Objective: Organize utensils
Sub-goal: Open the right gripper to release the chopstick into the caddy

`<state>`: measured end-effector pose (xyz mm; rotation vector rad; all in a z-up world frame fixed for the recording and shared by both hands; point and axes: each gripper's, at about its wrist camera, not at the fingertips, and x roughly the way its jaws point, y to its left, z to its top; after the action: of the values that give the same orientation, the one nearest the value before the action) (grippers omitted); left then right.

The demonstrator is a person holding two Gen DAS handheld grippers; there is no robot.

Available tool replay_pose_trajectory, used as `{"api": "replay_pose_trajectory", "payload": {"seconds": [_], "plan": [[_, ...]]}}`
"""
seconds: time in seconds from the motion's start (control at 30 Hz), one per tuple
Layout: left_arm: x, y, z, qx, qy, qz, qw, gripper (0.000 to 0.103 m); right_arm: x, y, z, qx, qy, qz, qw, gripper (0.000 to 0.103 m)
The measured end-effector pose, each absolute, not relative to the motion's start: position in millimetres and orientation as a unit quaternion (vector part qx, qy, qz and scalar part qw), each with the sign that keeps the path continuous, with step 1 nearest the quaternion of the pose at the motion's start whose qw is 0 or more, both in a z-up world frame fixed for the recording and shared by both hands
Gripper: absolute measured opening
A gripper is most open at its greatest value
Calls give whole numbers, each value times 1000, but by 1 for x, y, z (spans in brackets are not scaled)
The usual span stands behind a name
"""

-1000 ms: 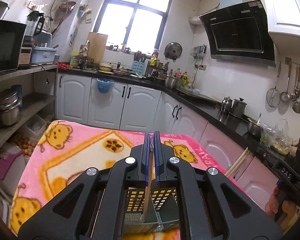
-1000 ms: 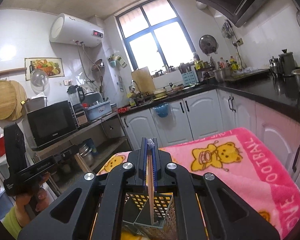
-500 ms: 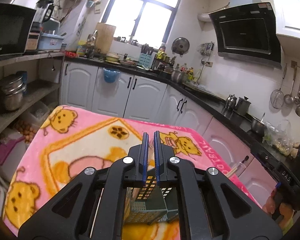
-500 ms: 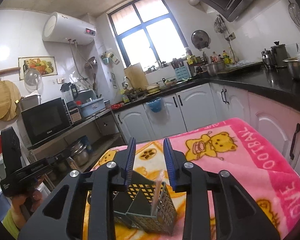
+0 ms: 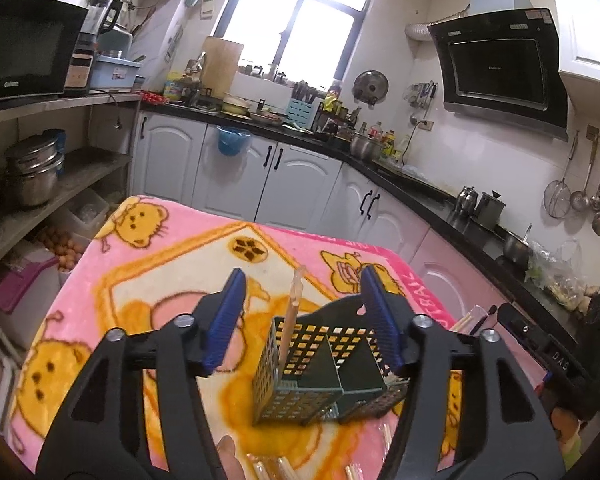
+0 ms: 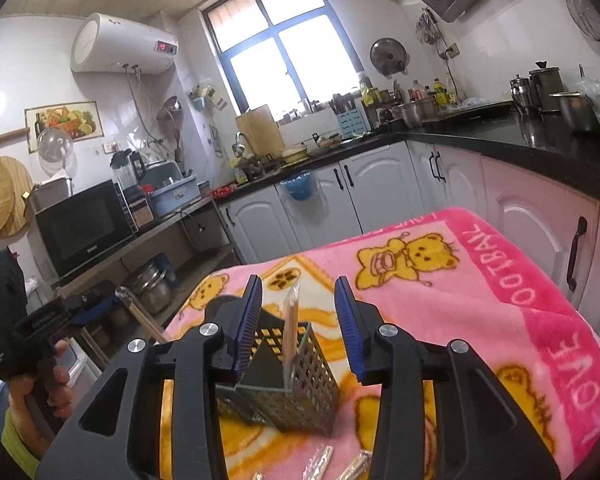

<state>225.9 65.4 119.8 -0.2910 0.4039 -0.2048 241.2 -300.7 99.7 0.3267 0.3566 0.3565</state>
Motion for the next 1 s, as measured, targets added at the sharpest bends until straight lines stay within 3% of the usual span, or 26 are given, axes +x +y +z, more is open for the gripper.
{"api": "replay_pose_trajectory", "payload": {"seconds": [0.33,1.0], "plan": [[209,65,113,-149,204,-102,962,92,228,-296,95,144,191,182,954,47],[179,65,84,-166,222,-106,955,92,198,-282,81,121,218,206,946,52]]}}
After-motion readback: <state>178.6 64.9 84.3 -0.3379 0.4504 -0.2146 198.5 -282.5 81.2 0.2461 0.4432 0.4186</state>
